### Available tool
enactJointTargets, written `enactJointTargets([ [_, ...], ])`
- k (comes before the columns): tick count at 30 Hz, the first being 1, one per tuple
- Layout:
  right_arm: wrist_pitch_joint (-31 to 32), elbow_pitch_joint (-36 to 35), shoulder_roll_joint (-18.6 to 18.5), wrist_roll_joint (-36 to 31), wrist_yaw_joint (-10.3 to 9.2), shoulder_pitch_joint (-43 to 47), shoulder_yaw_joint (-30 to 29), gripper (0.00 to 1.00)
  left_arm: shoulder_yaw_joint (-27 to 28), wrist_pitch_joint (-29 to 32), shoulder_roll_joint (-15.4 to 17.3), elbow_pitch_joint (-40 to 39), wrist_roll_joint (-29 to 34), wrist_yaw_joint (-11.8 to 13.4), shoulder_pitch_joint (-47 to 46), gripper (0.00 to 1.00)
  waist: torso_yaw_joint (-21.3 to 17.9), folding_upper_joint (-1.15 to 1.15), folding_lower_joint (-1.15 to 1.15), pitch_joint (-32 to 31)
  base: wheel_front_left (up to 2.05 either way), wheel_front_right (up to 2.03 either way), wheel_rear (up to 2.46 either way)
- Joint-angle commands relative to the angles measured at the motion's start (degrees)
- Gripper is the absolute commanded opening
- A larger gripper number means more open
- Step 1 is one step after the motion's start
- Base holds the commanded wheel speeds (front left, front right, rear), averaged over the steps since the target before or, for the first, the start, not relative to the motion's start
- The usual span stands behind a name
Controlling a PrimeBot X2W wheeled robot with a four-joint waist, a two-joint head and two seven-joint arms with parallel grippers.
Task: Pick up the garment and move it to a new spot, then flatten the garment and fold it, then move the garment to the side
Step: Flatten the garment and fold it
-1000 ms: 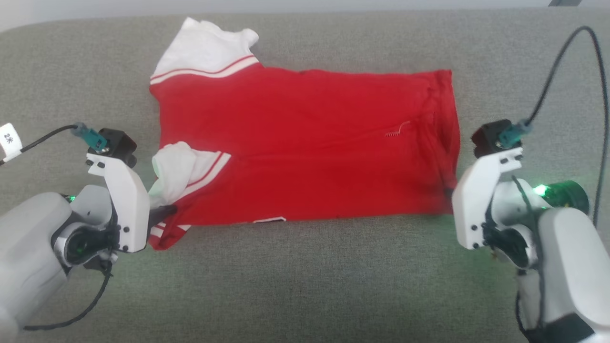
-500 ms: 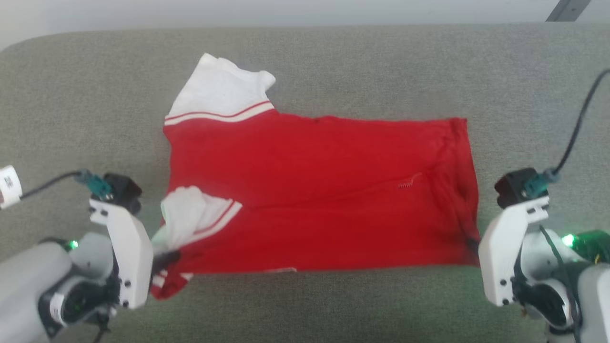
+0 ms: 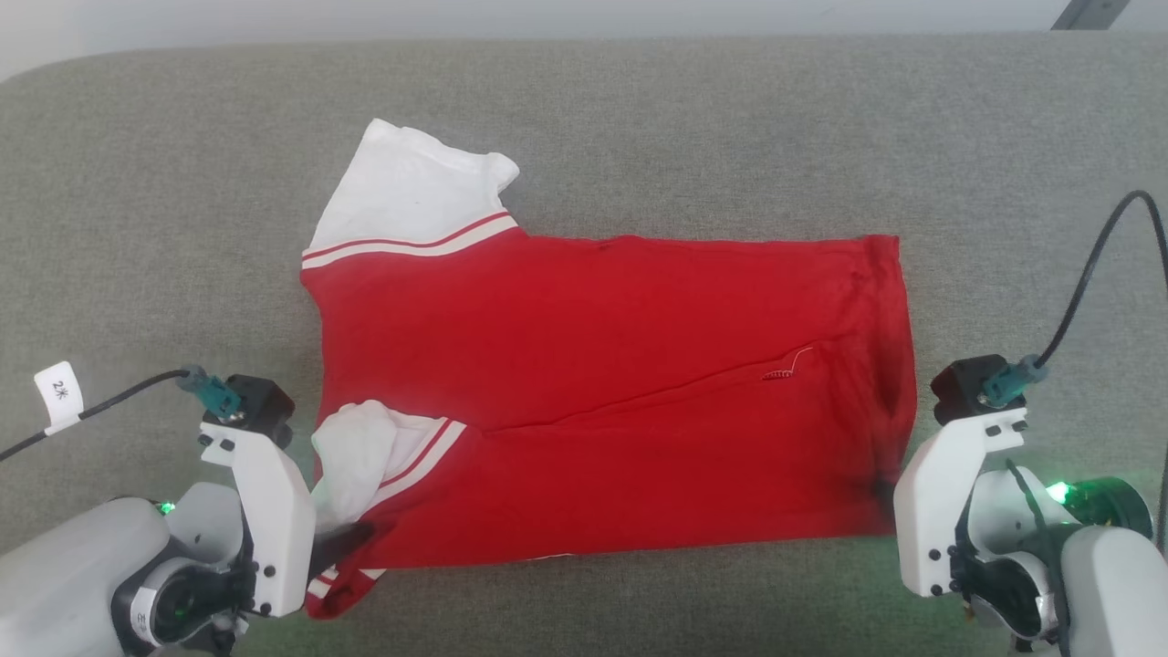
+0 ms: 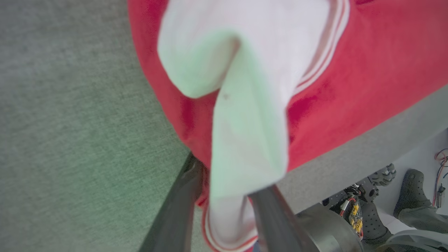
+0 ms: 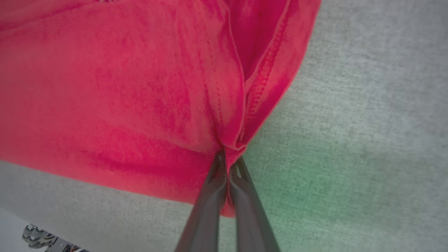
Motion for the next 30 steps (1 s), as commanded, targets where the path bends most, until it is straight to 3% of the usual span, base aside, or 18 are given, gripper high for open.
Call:
enactJointTargets([
  [1,-1.9,2.6,0.3,-0.4,-0.06,-1.1,0.7,1.0,0.3,-0.2,-0.9,2.1,-0.8,-0.9,-0.4,1.0,-0.1,0.0,0.0,-0.1,0.0,0.0,0.0],
  [7,-4.8,3.1,0.0,-0.1,-0.06,-1.2,0.3,1.0,1.8,-0.9,0.6,2.4,-0.5,-1.1,-2.1,1.0,-0.1,0.0,0.0,-1.0,0.0,0.0,0.0],
  [12,-7.6,0.7,0.3,0.0,-0.06,-0.5,-0.4,1.0,3.1,-1.1,3.4,0.1,-0.3,0.0,-3.4,1.0,-0.4,0.0,0.0,-1.7,0.0,0.0,0.0],
  [17,-14.3,-3.9,0.7,-0.8,-0.06,-0.1,-0.7,1.0,4.9,-0.5,7.6,-3.7,0.5,1.5,-5.8,1.0,-1.9,0.0,0.0,-2.1,0.0,0.0,0.0],
  [24,-31.4,-7.8,2.4,-5.3,-0.06,-2.4,2.1,1.0,8.0,-2.0,8.9,-1.2,2.9,-0.1,-11.0,1.0,-6.3,0.0,0.0,-0.8,0.0,0.0,0.0],
  [30,-45.6,-6.4,3.8,-9.5,-0.06,-4.4,4.0,1.0,9.9,-2.9,7.3,6.0,5.3,-3.7,-16.3,1.0,-10.1,0.0,0.0,1.5,0.0,0.0,0.0],
])
